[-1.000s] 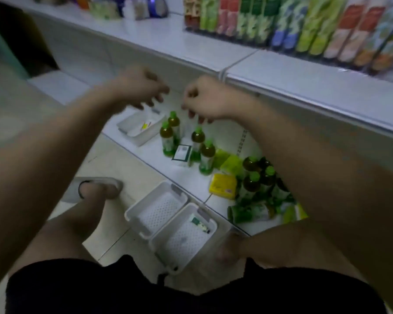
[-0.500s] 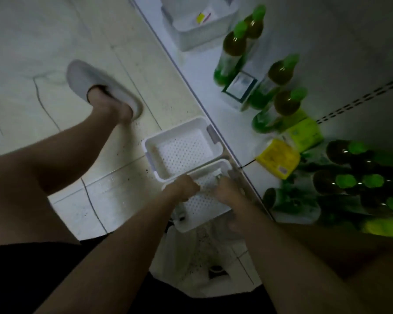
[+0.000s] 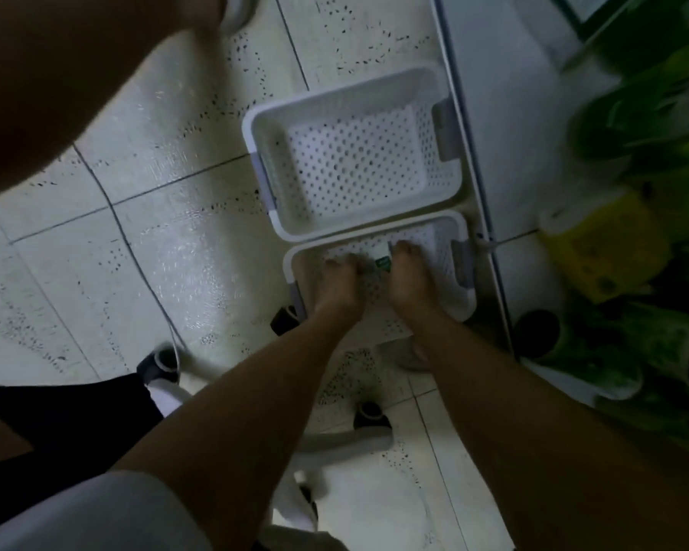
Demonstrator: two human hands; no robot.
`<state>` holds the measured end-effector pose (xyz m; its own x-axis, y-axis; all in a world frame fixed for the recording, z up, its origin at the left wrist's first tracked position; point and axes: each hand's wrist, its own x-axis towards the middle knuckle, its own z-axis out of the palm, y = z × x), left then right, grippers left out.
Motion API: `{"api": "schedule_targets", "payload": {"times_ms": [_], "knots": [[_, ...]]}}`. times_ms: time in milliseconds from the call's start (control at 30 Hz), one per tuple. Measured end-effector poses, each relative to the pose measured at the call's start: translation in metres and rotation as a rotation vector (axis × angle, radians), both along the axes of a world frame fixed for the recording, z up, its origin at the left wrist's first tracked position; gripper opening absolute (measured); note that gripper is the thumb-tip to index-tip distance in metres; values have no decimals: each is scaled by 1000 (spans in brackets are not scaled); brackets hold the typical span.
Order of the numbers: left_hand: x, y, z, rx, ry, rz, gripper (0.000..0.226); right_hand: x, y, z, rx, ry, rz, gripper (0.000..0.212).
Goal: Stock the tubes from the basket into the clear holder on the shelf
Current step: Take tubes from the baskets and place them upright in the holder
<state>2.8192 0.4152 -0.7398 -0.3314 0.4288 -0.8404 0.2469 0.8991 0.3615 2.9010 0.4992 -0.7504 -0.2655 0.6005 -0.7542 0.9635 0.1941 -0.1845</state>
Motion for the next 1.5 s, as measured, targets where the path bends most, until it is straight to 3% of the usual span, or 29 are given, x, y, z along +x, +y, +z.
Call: {"api": "schedule_targets", "payload": {"times_ms": [133, 300, 400, 500, 633, 833, 1000, 1167, 1333, 1500], "knots": [[-6, 4, 13, 109, -97, -59, 27, -4, -5, 20, -50, 93, -79, 29], [-32, 8, 76, 224, -214, -58, 67, -1, 11, 91, -85, 375, -285, 30], [-52, 19, 125, 319, -271, -156, 40, 5, 24, 150, 9, 497, -270, 2], [-69, 36, 199, 466, -284, -192, 9, 18, 31, 228, 123, 614, -281, 12], [-80, 62, 327, 654, -239, -331, 10, 37, 34, 346, 308, 730, -255, 27], [-44, 71, 531, 909, -142, -676, 5, 92, 3, 531, 608, 894, -202, 1], [10, 74, 663, 1117, -63, -912, 9, 160, -33, 661, 812, 855, -115, 6], [75, 94, 746, 1317, -28, -987, 14, 247, -38, 747, 1030, 678, -247, 4], [151, 120, 784, 1399, -34, -1087, 13, 324, -18, 778, 1150, 504, -431, 5], [206, 144, 799, 1387, -60, -1177, 13, 352, 16, 760, 1220, 381, -522, 8]]}}
